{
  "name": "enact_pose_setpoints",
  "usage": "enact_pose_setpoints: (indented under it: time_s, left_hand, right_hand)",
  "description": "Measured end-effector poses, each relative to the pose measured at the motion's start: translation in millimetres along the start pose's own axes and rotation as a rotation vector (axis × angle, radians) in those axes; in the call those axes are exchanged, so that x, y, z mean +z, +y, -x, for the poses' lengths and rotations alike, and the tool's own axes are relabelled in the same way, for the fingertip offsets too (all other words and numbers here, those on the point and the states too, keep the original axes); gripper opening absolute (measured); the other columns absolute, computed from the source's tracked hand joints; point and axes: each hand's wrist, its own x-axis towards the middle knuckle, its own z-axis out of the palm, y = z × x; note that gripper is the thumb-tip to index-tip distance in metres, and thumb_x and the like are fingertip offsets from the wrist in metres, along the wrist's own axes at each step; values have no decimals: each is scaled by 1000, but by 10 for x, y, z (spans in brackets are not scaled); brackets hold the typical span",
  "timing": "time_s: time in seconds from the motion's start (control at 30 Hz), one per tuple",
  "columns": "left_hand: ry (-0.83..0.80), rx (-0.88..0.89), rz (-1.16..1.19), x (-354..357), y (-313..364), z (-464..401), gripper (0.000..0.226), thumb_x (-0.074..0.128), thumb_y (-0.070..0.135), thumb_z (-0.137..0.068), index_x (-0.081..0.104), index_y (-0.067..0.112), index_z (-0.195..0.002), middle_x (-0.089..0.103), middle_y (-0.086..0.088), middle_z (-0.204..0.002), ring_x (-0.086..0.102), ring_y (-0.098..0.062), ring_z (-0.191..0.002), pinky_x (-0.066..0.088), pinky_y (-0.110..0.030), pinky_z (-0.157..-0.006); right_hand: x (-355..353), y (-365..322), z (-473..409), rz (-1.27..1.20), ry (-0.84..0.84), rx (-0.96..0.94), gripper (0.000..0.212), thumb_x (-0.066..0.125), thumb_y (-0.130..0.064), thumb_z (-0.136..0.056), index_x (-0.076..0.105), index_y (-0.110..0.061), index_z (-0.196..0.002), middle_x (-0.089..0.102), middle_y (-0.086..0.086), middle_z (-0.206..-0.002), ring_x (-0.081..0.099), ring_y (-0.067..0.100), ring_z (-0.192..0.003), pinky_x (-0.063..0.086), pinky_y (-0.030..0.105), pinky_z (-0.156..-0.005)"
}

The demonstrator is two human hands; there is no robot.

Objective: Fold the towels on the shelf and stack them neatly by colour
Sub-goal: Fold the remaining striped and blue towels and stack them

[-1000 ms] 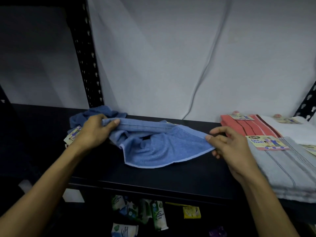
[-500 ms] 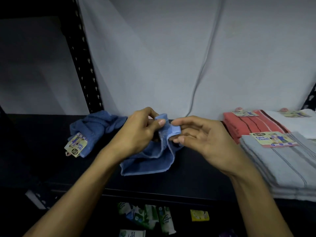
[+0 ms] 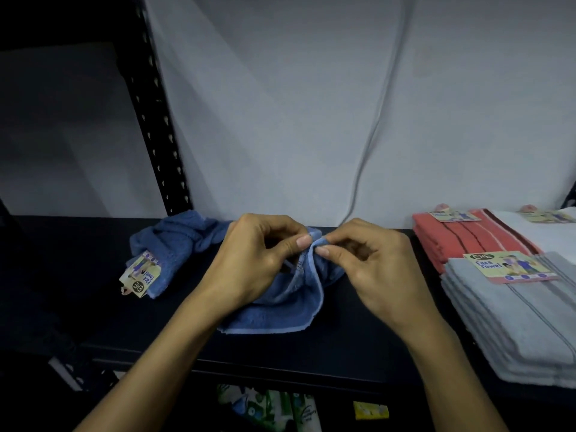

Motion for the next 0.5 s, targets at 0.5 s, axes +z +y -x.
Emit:
enact_pose_setpoints:
  time_s: [0.5]
  left_hand:
    - [-33, 21, -83, -293, 51, 111, 18, 74, 33, -88, 81, 20, -98, 78, 3, -80, 75, -12, -76, 60, -28, -73]
  right_hand:
    - [216, -71, -36, -54, -83, -55, 28, 76, -13, -88, 75, -27, -112, 62, -12, -97, 63, 13, -95, 50, 23, -78]
